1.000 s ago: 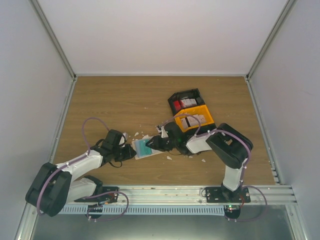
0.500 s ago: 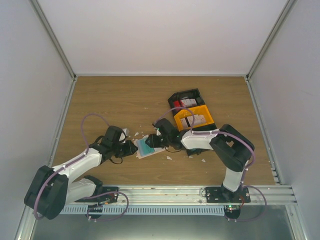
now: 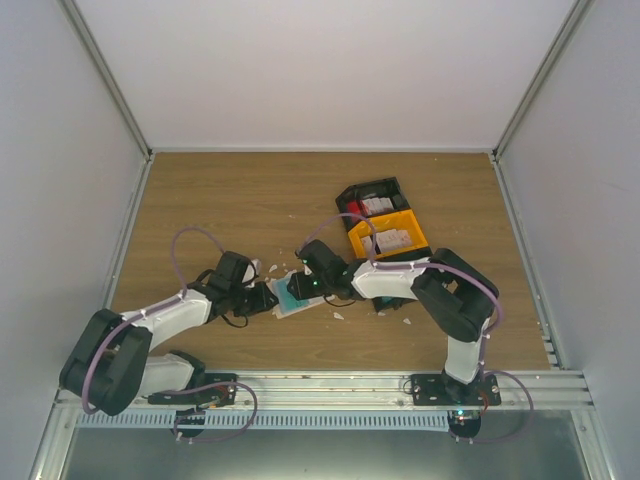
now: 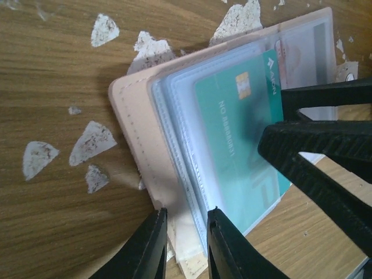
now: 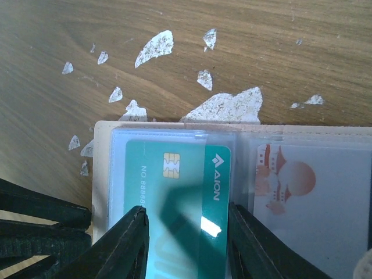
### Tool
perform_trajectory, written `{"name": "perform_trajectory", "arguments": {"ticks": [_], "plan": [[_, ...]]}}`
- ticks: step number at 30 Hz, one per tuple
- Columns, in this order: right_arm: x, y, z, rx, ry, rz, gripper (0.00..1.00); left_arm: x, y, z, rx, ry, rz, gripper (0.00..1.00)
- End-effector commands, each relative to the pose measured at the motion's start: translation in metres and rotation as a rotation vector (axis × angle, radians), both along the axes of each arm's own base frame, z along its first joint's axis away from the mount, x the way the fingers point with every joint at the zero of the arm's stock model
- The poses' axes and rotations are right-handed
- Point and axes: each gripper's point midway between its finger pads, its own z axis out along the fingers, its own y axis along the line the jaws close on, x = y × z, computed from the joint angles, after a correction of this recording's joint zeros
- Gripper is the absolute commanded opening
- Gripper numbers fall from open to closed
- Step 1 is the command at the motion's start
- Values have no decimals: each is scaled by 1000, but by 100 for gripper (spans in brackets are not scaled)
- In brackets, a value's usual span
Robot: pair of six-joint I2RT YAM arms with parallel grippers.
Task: Put the credit cards into the card holder
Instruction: Insert the credit card into the card holder.
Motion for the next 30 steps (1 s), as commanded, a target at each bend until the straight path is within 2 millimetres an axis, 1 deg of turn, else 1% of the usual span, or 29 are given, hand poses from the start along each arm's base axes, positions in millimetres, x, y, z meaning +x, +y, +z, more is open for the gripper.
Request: {"name": "perform_trajectory", "arguments": {"ticks": [1, 6, 13, 19, 25, 30], "plan": [[-7, 2, -11, -60, -11, 35, 39, 15, -11, 13, -38, -65, -26, 22], [-14, 10, -9, -27, 12, 71, 39, 14, -12, 9, -39, -52, -29, 21], [-25, 22, 5, 56, 42, 115, 39, 14, -13, 9, -48, -55, -34, 21], [-30, 25, 15, 100, 46, 132, 39, 14, -19, 12, -81, -64, -58, 21], [-31, 22, 16, 107, 84, 87, 39, 11, -18, 8, -78, -56, -56, 21], [-38, 25, 25, 178, 175, 35, 40, 8, -17, 4, -81, -41, -53, 21]]}}
